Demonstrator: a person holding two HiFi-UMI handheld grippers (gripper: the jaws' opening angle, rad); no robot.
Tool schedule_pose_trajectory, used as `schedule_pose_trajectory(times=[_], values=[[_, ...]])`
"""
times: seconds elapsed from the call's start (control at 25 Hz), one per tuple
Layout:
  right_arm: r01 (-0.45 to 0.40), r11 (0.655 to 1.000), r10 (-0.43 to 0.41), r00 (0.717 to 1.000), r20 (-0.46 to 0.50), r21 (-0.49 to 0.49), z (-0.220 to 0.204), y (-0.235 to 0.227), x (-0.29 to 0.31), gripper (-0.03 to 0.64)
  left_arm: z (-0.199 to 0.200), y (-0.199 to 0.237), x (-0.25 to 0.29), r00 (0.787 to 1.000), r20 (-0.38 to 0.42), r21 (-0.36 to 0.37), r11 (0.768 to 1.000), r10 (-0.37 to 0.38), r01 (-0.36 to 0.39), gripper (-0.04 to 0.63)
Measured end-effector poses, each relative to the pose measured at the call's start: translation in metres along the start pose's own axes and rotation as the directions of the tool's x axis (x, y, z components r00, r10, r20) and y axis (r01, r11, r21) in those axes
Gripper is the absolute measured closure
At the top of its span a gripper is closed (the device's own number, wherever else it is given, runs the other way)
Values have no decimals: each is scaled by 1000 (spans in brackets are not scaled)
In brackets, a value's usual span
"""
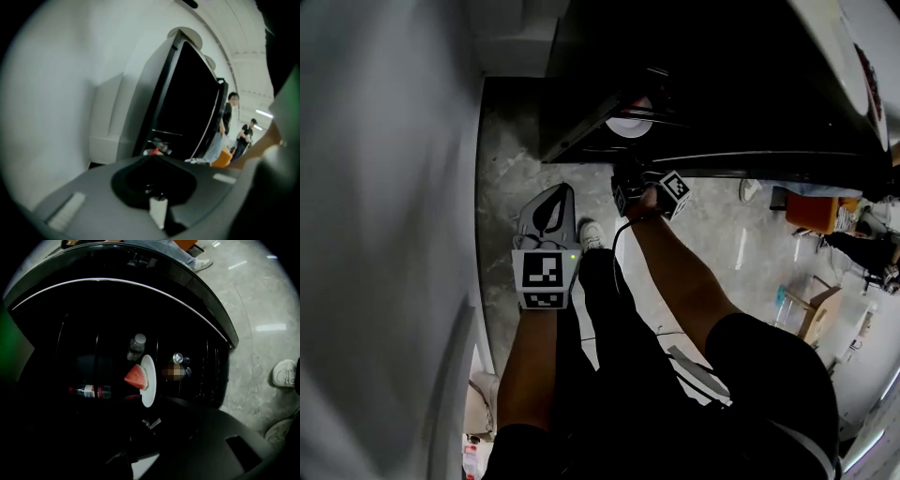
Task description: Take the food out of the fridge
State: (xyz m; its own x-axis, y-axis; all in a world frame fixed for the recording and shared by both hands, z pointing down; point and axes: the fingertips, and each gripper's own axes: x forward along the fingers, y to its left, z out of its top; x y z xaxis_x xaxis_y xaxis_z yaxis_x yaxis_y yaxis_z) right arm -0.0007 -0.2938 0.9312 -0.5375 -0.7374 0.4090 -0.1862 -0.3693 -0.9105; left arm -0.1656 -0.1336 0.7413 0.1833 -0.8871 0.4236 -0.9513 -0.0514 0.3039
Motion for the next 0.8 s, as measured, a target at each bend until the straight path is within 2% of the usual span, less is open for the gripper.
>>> schedule_pose_trajectory(times=[0.24,0.44,0.48,0.52,0.8], values=[[-40,999,40,998,38,-6,34,-9,42,509,-31,0,-1,1000,-31,-19,1000,0,-1,595],[-33,999,33,999,-5,-17,26,-9,62,522,-45,4,-4,999,-43,-23,1000,8,-9,595],[-31,999,30,999,-16,-19,24,-8,63,572,-45,5,-3,999,-42,-21,1000,10,-11,595],[-34,999,34,999,-24,-18,21,-5,64,595,-44,7,-2,999,-41,-18,1000,12,-13,595],[-81,996,79,992,-102,-24,4,10,44,606,-44,4,-5,998,-52,-22,999,34,-35,597]])
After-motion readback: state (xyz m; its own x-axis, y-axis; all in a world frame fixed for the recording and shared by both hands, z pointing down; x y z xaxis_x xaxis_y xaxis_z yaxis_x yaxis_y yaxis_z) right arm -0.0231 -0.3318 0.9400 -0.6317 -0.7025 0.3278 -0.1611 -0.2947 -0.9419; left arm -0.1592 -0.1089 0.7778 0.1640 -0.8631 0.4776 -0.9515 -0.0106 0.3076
